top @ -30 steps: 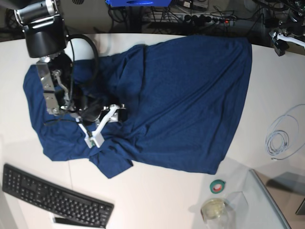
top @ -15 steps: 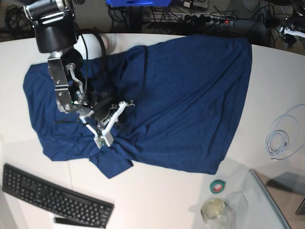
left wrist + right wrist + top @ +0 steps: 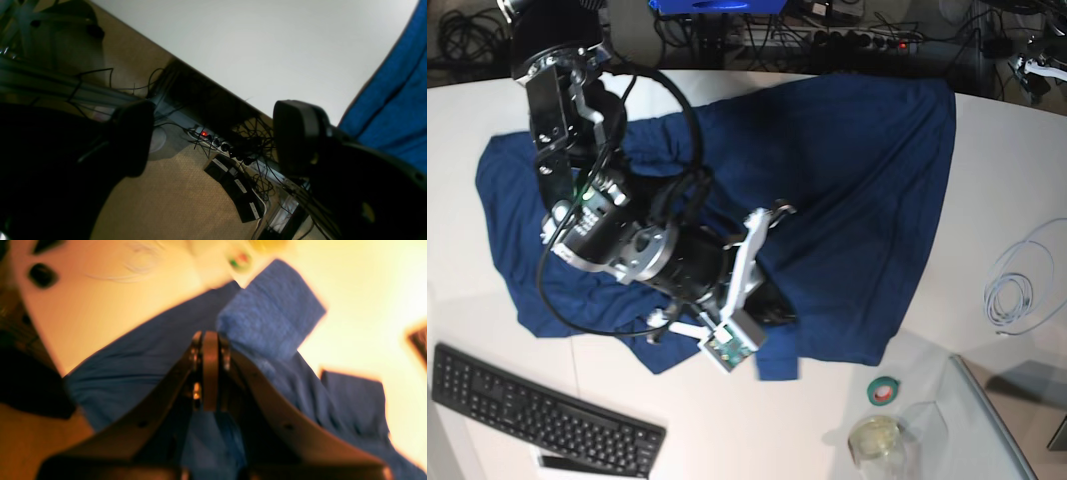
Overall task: Layout the t-shirt on the table in an organized manner, then fold the t-shirt properly
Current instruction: 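Drag the fabric with the right gripper toward the left gripper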
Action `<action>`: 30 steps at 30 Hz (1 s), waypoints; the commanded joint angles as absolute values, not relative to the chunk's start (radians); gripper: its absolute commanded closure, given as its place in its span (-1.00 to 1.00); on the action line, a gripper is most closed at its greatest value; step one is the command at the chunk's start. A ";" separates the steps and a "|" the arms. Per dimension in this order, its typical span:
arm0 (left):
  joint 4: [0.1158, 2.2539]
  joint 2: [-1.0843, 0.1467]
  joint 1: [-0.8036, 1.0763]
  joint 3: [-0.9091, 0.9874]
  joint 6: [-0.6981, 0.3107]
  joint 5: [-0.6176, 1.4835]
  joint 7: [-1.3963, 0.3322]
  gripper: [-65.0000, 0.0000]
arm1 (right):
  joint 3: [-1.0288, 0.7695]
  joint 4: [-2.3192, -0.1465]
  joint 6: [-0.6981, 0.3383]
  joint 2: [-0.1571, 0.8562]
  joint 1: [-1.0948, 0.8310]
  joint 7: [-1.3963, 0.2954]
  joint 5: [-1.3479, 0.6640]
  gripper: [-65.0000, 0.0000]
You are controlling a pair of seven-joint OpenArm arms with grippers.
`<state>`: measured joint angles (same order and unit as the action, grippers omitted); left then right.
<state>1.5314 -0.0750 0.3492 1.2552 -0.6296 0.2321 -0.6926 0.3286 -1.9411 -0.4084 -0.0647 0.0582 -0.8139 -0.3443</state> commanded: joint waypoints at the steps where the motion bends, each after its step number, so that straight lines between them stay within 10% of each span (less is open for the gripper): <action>1: 1.552 -0.094 0.357 1.264 -0.630 0.242 -0.673 -0.65 | 0.352 -1.937 -0.410 -0.076 0.073 -0.799 -0.348 1.00; 30: 1.555 -0.088 0.361 1.257 -0.630 0.242 -0.673 -0.65 | 0.816 -1.432 -0.409 -0.139 0.111 -0.591 -0.349 1.00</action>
<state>1.5368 -0.0723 0.3523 1.2549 -0.6296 0.2325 -0.6922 0.8120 -1.4155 -0.4038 -0.1211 0.0891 -0.6250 -0.3325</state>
